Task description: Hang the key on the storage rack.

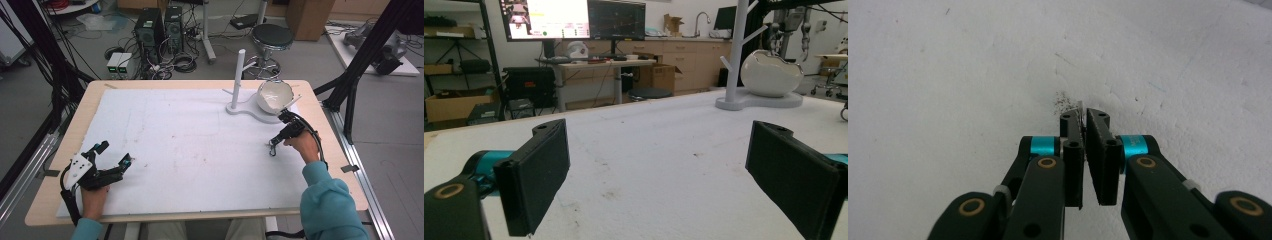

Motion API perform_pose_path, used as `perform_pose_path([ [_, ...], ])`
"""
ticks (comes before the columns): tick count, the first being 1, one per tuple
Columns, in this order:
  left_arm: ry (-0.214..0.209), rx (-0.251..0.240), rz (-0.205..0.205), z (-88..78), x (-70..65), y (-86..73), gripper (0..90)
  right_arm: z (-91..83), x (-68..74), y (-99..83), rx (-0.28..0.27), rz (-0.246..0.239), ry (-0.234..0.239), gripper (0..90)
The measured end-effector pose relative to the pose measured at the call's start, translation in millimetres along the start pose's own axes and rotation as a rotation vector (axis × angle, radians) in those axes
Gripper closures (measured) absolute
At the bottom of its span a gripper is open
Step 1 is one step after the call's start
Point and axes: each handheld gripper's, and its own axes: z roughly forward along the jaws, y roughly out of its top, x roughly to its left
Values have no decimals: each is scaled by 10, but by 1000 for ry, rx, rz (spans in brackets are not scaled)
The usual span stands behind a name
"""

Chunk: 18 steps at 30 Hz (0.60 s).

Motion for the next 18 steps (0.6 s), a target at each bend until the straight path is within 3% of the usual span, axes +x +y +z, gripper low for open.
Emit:
perform_pose_path([
  [18,0,0,1,0,-1,0,109,-4,21,2,9,-8,-22,887],
])
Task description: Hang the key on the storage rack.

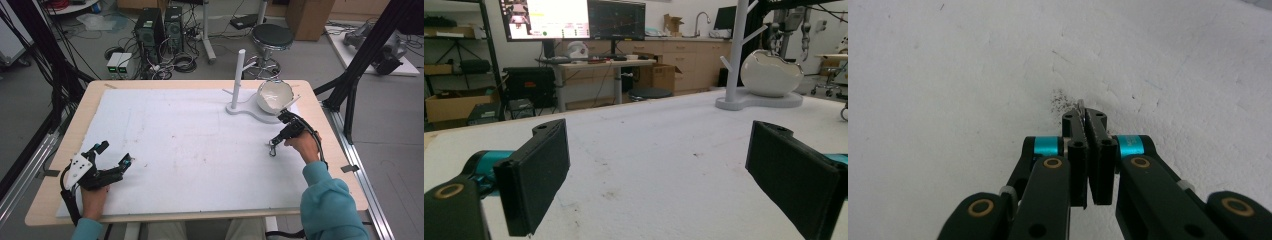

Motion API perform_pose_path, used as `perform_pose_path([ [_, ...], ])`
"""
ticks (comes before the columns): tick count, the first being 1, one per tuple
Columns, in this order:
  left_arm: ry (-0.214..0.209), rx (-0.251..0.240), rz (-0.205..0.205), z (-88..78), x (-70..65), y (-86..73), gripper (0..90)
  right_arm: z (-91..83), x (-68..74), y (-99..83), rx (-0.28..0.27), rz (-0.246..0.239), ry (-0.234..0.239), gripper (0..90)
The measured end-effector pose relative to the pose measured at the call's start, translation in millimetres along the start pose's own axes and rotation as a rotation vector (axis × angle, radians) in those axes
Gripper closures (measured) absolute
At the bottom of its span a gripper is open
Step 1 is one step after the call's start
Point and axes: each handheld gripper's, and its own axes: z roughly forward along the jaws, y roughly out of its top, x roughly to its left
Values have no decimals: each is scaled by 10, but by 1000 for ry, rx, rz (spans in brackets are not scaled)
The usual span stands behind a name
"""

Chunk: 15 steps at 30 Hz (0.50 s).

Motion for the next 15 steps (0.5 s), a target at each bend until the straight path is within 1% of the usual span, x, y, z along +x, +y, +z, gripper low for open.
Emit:
perform_pose_path([
  [2,-1,0,0,0,0,0,109,-2,12,2,5,5,-4,888],
  [6,-1,1,-1,0,2,0,109,-1,22,6,3,-14,-13,888],
  [8,-1,0,-2,1,1,0,109,-5,25,8,-7,-19,-8,888],
  [10,0,0,-1,1,1,0,109,-13,41,12,-16,-22,8,888],
  [12,1,0,-1,1,0,0,109,-26,53,19,-36,-39,17,888],
  [14,0,0,0,1,1,0,109,-56,83,26,-58,-47,39,888],
  [15,0,0,-1,1,0,0,109,-66,92,30,-69,-55,42,888],
])
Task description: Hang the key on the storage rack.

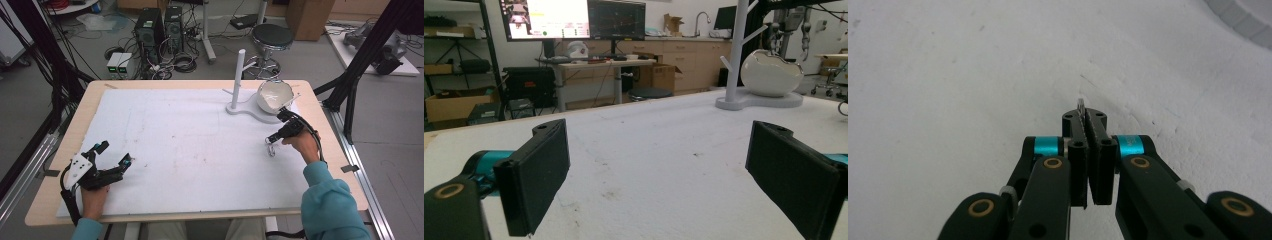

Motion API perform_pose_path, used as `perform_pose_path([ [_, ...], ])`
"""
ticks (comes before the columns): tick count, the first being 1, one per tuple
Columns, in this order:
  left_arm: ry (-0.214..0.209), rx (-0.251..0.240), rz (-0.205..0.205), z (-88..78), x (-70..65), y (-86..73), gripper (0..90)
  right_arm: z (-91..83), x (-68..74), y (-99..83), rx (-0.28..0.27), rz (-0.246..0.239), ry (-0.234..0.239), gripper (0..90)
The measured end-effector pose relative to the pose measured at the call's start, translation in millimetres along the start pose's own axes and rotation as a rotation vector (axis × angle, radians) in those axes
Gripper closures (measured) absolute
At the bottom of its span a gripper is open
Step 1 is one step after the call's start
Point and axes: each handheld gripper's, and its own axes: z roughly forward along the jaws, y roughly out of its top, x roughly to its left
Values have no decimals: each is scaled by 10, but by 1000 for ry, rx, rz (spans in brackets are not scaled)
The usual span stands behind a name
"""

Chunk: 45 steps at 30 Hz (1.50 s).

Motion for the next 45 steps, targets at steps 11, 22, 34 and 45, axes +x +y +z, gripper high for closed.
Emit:
perform_pose_path([
  [11,0,0,0,0,0,0,108,-330,224,222,-150,-126,2,888],
  [22,-1,1,0,-1,2,1,109,-586,369,504,-311,-194,29,890],
  [34,-1,1,-1,-1,2,1,109,-759,405,817,-426,-246,68,890],
  [45,-1,2,-1,-1,3,1,109,-806,378,1046,-458,-252,103,890],
])
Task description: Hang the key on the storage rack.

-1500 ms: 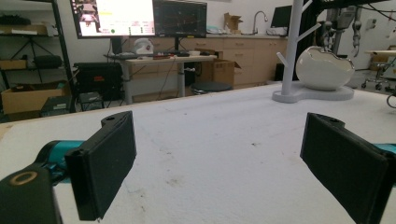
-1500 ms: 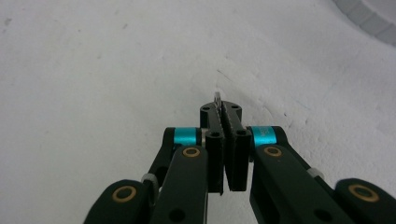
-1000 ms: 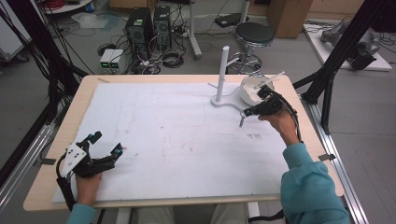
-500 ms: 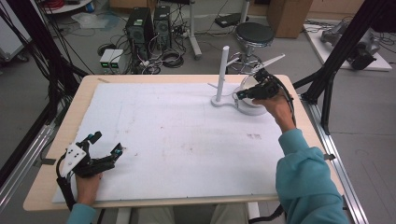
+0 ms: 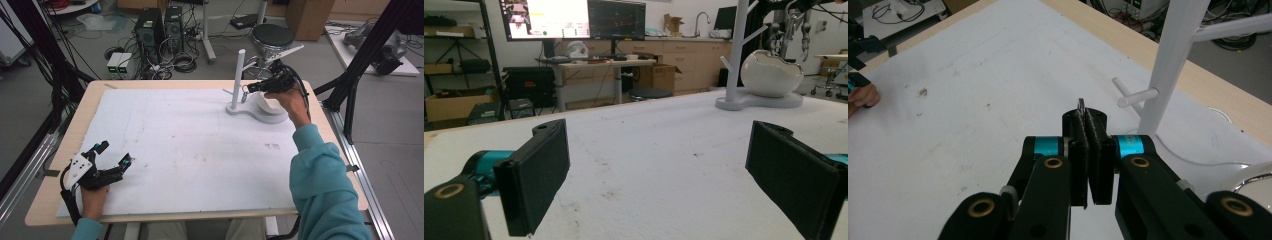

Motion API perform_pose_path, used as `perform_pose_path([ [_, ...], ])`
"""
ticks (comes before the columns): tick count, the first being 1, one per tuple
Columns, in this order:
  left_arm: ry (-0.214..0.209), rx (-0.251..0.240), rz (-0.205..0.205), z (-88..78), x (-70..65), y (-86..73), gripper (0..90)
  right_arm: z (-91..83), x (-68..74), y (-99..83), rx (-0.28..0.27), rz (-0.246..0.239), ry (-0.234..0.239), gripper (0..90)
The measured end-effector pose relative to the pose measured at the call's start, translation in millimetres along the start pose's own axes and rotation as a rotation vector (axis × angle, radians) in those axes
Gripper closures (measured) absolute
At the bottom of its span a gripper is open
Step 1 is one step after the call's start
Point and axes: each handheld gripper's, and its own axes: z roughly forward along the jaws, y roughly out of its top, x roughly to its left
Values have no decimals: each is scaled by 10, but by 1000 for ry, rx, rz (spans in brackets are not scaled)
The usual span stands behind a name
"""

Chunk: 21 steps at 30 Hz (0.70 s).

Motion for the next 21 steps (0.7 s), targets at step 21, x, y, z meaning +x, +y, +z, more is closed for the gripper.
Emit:
perform_pose_path([
  [21,0,1,1,0,0,0,109,201,-144,126,47,-10,-13,890],
])
